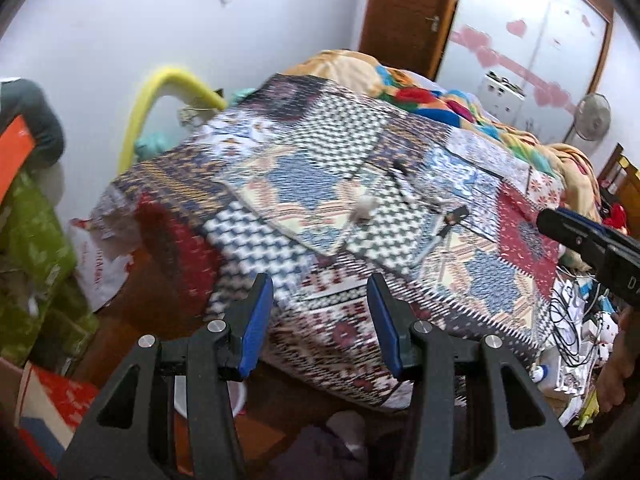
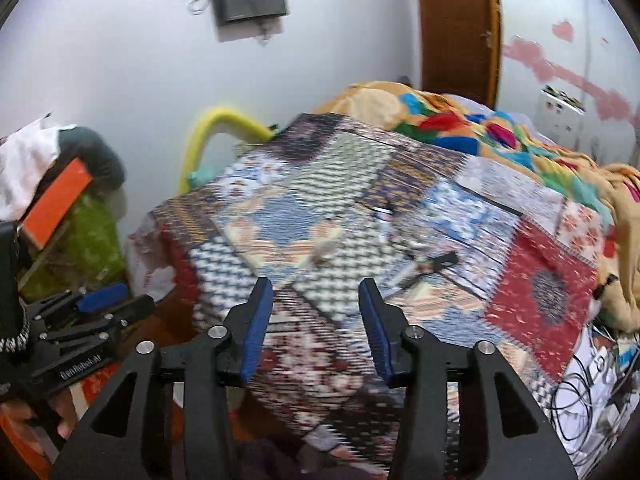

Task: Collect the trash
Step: 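Move both open tools back over the quilt toward the remaining items, then grasp the white tape roll with the left tool while the right tool grasps the black TRAINER box, then carry the tape roll and black box in both tools over the white bin, then open the left tool over the bin while the right tool opens, dropping the box, then move both open tools back over the quilt toward the earphones and marker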

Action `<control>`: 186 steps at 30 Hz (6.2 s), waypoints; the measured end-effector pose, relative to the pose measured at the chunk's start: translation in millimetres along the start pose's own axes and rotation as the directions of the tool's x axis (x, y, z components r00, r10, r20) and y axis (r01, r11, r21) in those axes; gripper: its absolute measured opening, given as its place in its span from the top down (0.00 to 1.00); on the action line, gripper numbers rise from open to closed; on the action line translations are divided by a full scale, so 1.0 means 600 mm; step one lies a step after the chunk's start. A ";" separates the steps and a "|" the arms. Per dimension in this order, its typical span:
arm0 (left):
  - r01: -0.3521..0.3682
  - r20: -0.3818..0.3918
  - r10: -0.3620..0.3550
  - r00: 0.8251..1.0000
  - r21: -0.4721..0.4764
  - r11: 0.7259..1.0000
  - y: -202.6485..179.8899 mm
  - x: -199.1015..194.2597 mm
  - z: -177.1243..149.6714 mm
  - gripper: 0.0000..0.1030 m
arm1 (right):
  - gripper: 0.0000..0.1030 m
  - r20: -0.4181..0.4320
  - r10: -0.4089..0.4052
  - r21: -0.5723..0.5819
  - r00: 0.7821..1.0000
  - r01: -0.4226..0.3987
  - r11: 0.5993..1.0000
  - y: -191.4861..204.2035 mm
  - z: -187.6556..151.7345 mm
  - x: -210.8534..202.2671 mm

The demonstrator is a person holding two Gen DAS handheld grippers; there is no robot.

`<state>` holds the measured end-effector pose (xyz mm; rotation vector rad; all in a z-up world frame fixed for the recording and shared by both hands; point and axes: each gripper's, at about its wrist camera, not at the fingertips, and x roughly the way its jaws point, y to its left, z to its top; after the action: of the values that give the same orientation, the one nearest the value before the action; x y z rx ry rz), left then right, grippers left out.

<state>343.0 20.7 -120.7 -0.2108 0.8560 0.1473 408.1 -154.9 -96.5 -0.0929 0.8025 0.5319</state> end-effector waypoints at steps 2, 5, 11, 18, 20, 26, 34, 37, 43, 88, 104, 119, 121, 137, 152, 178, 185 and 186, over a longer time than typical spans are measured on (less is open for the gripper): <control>0.018 -0.012 -0.018 1.000 0.010 1.000 -0.016 0.023 0.011 0.53 | 0.49 -0.006 -0.020 0.031 1.000 0.020 0.999 -0.034 -0.003 0.006; 0.041 -0.038 -0.040 0.998 0.032 0.999 -0.042 0.062 0.022 0.53 | 0.49 -0.035 -0.043 0.084 0.998 0.046 0.995 -0.086 -0.005 0.026; 0.066 -0.115 -0.055 0.992 0.090 0.994 -0.088 0.160 0.034 0.53 | 0.49 -0.104 -0.053 0.205 0.993 0.074 0.976 -0.182 -0.014 0.071; 0.060 -0.165 -0.039 0.986 0.125 0.990 -0.106 0.265 0.059 0.53 | 0.49 -0.201 -0.087 0.241 0.976 0.135 0.961 -0.247 -0.018 0.165; 0.059 -0.173 -0.037 0.984 0.120 0.991 -0.098 0.290 0.070 0.53 | 0.49 -0.220 -0.075 0.265 0.973 0.133 0.955 -0.260 -0.014 0.195; 0.055 -0.184 -0.033 0.982 0.113 0.992 -0.082 0.359 0.103 0.53 | 0.49 -0.237 -0.033 0.334 0.971 0.113 0.936 -0.276 0.014 0.280; 0.088 -0.196 -0.067 0.978 0.099 0.991 -0.082 0.431 0.123 0.53 | 0.49 -0.273 -0.153 0.350 0.950 0.246 0.904 -0.302 0.029 0.364; 0.112 -0.192 -0.087 0.977 0.123 0.986 -0.090 0.448 0.123 0.53 | 0.49 -0.281 -0.187 0.321 0.941 0.276 0.906 -0.303 0.023 0.376; 0.110 -0.183 -0.085 0.980 0.134 0.985 -0.097 0.467 0.119 0.53 | 0.44 -0.263 -0.223 0.209 0.939 0.281 0.937 -0.272 0.009 0.379; 0.126 -0.078 -0.115 0.990 0.152 0.980 -0.109 0.282 0.116 0.76 | 0.79 -0.217 -0.199 0.088 0.956 0.223 0.971 -0.241 0.007 0.249; 0.028 0.087 -0.037 0.995 0.111 0.993 -0.013 0.033 0.082 0.76 | 0.79 -0.036 -0.104 0.032 0.994 0.105 0.994 -0.045 0.046 0.072; -0.082 0.136 0.081 0.987 -0.001 0.997 0.154 -0.104 0.003 0.76 | 0.79 0.023 0.057 -0.080 0.998 -0.055 0.995 0.173 0.033 0.020; -0.090 0.127 0.093 0.988 -0.028 0.996 0.181 -0.112 -0.009 0.76 | 0.79 0.017 0.084 -0.097 0.996 -0.082 0.992 0.203 0.027 0.024; -0.218 -0.064 0.210 0.976 -0.194 0.956 0.385 -0.063 -0.144 0.76 | 0.79 -0.171 0.204 -0.235 0.964 -0.240 0.942 0.399 -0.049 0.126; -0.235 -0.360 0.127 0.924 -0.274 0.933 0.463 0.127 -0.272 0.77 | 0.79 -0.520 0.140 -0.256 0.843 -0.310 0.915 0.473 -0.162 0.351; -0.234 -0.327 0.118 0.938 -0.342 0.910 0.471 0.088 -0.257 0.60 | 0.63 -0.556 0.220 -0.190 0.802 -0.380 0.905 0.460 -0.139 0.342; -0.234 -0.237 0.162 0.958 -0.315 0.920 0.440 0.017 -0.214 0.60 | 0.63 -0.445 0.242 -0.177 0.862 -0.350 0.920 0.423 -0.089 0.267; -0.233 -0.220 0.169 0.961 -0.310 0.922 0.432 0.006 -0.205 0.60 | 0.63 -0.429 0.245 -0.173 0.869 -0.346 0.922 0.417 -0.083 0.256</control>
<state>199.9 241.9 -234.0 -0.4600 1.0399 0.4747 341.0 112.2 -210.2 -0.3186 1.1601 0.9262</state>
